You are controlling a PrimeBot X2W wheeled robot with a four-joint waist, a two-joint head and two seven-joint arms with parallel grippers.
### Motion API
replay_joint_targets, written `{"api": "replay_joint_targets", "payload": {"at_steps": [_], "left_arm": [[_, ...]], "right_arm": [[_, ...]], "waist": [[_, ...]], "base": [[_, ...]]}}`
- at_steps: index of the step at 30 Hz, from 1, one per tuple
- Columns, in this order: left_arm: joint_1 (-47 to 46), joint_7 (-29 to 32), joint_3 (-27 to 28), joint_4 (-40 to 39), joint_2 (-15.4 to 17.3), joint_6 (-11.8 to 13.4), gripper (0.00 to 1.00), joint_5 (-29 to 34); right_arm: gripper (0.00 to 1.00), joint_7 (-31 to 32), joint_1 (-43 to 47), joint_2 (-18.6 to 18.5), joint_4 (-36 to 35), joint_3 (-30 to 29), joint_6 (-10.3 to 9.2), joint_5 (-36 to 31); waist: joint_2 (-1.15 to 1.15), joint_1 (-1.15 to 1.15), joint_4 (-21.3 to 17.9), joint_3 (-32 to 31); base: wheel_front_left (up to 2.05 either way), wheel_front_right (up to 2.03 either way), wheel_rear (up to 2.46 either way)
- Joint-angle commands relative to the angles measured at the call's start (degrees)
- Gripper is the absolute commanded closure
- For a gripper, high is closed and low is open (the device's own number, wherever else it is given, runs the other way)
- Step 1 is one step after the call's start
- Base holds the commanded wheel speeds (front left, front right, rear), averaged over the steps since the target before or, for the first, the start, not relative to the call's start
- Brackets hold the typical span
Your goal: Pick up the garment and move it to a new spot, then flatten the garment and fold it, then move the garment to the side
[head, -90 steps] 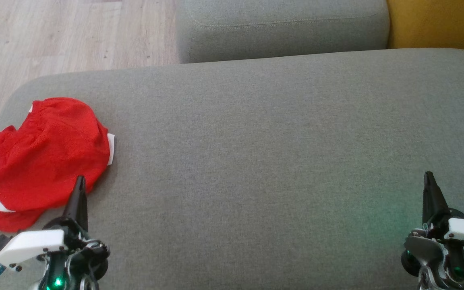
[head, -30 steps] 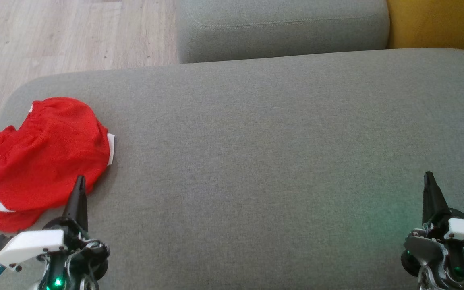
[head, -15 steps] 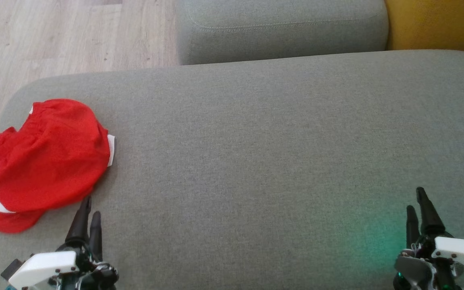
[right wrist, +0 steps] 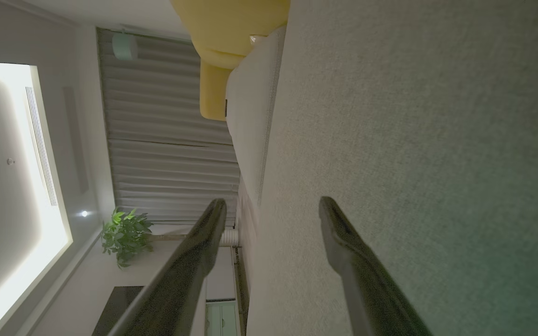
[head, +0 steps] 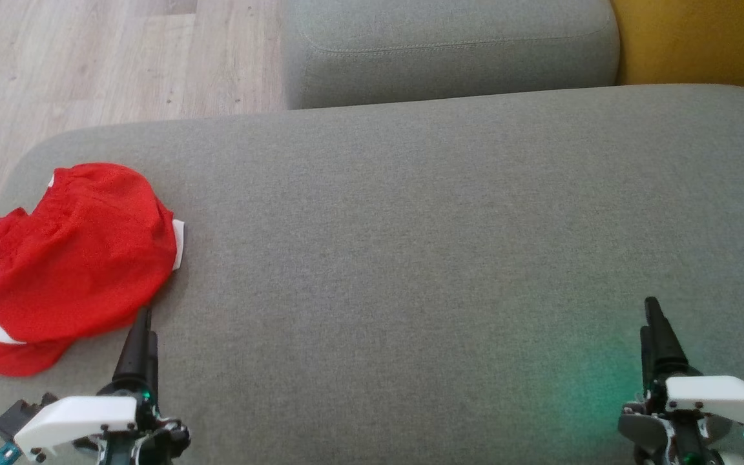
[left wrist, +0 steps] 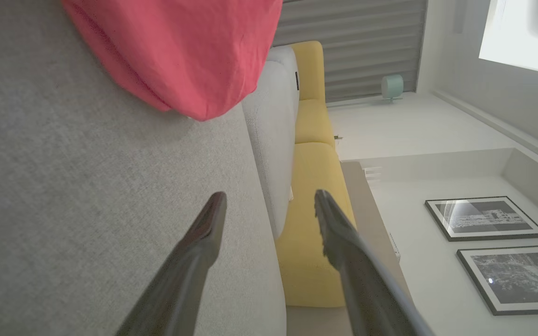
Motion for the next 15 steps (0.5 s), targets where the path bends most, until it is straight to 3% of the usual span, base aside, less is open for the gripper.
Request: {"api": "replay_joint_targets", "payload": {"at_steps": [1,15], "left_arm": [[-2.36,-0.77,0.0,-2.54,0.65,-0.25,0.0,2.26],[-1.68,-2.95,-1.32,-4.73,0.72,0.25,0.0,13.25]], "right_arm": [[0.0,-0.82,-3.32,-0.59,-1.86,0.94,0.18,-2.97],[0.0,-3.02,-3.53,-0.53,-3.66,3.9,0.29,-15.96]], "waist": [[0.0,0.0,0.06,0.03],[0.0,0.0,0.3,-0.55]], "base": [[0.0,0.0,0.0],[0.0,0.0,0.0]]}}
